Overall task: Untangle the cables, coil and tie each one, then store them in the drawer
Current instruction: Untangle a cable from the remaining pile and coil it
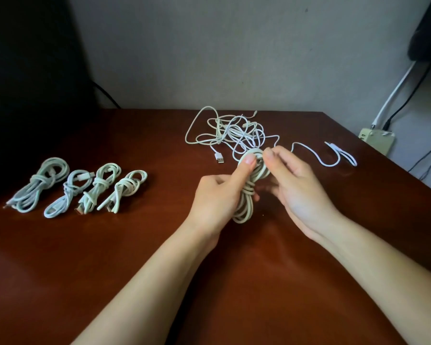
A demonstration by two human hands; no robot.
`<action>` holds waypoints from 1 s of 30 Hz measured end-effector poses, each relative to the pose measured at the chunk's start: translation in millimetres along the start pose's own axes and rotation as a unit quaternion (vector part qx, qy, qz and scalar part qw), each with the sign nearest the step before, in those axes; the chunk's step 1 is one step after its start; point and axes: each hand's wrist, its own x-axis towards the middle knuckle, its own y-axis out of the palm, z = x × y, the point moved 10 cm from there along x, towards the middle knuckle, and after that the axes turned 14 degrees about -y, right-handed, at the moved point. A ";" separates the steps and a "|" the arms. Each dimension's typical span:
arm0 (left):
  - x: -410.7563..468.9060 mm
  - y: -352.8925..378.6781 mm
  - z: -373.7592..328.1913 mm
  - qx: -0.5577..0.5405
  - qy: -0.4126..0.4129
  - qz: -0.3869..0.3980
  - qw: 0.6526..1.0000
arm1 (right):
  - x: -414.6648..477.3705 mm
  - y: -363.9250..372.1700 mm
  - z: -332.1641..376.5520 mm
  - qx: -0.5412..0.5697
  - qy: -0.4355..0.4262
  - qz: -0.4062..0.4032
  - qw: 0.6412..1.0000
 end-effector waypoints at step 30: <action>12.4 1.1 3.0 0.081 0.037 0.022 0.996 | -4.9 1.0 -13.2 0.087 0.062 -0.042 0.993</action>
